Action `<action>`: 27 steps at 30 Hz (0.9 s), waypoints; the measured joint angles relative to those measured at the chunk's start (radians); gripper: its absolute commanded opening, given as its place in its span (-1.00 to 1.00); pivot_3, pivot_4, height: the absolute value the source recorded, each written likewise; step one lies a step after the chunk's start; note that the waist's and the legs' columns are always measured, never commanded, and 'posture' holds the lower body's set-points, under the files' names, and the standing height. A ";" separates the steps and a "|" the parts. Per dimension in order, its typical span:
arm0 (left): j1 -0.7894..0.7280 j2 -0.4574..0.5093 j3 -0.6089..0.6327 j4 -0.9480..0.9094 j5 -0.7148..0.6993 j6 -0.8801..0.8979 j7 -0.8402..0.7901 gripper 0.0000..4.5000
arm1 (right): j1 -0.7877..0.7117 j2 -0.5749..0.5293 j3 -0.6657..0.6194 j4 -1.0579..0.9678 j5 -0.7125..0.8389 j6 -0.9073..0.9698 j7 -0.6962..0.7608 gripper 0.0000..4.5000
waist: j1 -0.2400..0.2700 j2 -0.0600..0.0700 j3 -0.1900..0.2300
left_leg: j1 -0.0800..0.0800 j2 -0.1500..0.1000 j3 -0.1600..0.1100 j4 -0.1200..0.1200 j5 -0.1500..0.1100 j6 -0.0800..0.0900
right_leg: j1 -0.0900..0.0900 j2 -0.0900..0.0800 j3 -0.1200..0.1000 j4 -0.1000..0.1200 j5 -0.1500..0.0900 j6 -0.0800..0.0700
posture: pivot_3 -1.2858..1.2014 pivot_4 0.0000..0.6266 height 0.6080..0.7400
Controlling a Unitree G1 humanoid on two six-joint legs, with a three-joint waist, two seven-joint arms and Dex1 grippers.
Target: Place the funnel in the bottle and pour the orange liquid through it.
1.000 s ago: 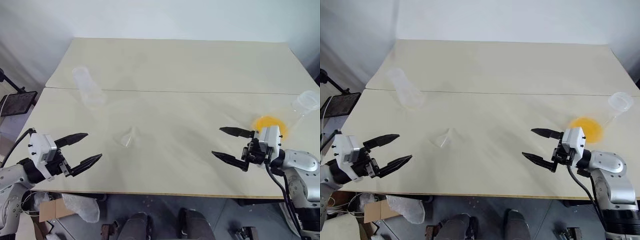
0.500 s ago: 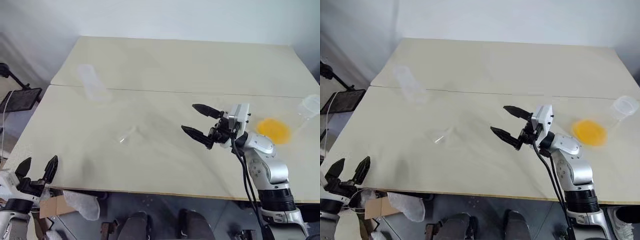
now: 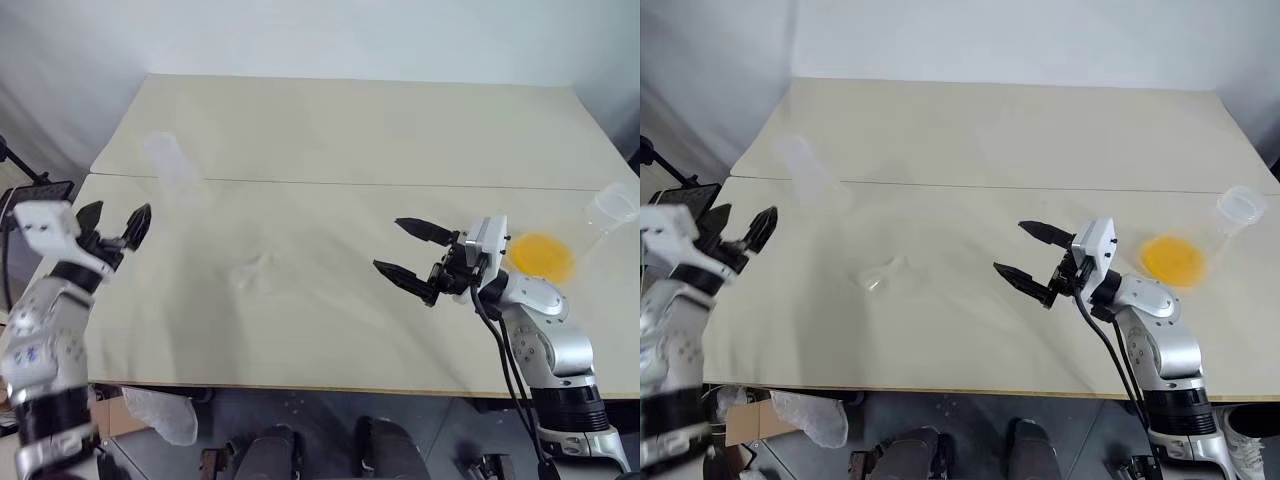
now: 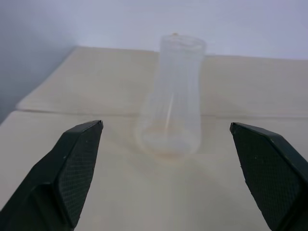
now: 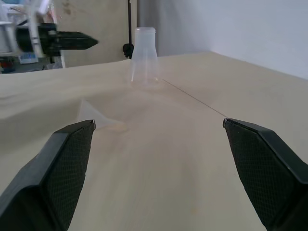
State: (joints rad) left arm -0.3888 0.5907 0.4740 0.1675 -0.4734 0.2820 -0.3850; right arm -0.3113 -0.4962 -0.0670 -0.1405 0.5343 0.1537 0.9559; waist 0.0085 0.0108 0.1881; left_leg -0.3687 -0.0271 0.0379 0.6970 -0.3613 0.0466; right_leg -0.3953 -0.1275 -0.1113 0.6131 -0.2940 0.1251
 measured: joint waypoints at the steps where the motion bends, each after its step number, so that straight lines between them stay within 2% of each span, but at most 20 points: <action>1: -0.058 0.011 -0.027 0.070 0.022 -0.008 -0.009 1.00 | 0.006 0.000 -0.002 -0.007 0.000 0.000 -0.002 0.98 | -0.001 0.000 0.000 | 0.000 0.000 0.000 0.000 0.000 0.000 | 0.000 0.000 0.000 0.001 0.000 0.000 | 0.03 -0.52 1.00; 5: -0.266 0.019 -0.095 0.318 0.091 -0.079 -0.032 1.00 | 0.013 0.004 0.000 -0.020 0.000 0.002 -0.017 0.98 | -0.001 -0.001 0.000 | 0.000 0.000 0.000 0.001 0.000 0.001 | 0.000 0.000 -0.002 0.001 0.000 0.001 | 0.03 -0.52 1.00; 8: -0.363 0.019 -0.122 0.444 0.126 -0.135 -0.063 1.00 | 0.014 0.010 0.003 -0.031 0.000 0.003 -0.032 0.98 | -0.005 -0.001 0.000 | 0.000 -0.001 0.000 0.001 0.000 0.001 | 0.000 0.000 -0.003 0.001 0.000 0.001 | 0.03 -0.52 1.00; 16: -0.508 0.018 -0.165 0.705 0.192 -0.227 -0.098 1.00 | 0.031 0.025 0.003 -0.068 0.001 0.004 -0.062 0.98 | -0.008 -0.002 0.001 | -0.001 -0.001 0.000 0.001 0.001 0.001 | 0.000 -0.001 -0.003 0.002 0.000 0.001 | 0.03 -0.52 1.00; 27: -0.629 0.003 -0.178 0.909 0.224 -0.328 -0.133 1.00 | 0.079 0.033 0.002 -0.105 0.003 0.003 -0.093 0.98 | -0.004 -0.003 0.002 | -0.001 -0.003 -0.001 0.002 0.001 0.002 | 0.000 -0.003 -0.004 0.003 0.001 0.002 | 0.03 -0.52 1.00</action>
State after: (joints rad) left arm -1.0177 0.5942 0.2956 1.0765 -0.2498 -0.0458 -0.5180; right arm -0.2319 -0.4637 -0.0648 -0.2455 0.5370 0.1570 0.8631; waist 0.0046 0.0075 0.1898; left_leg -0.3695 -0.0304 0.0370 0.6986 -0.3601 0.0487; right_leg -0.3950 -0.1305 -0.1155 0.6165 -0.2935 0.1267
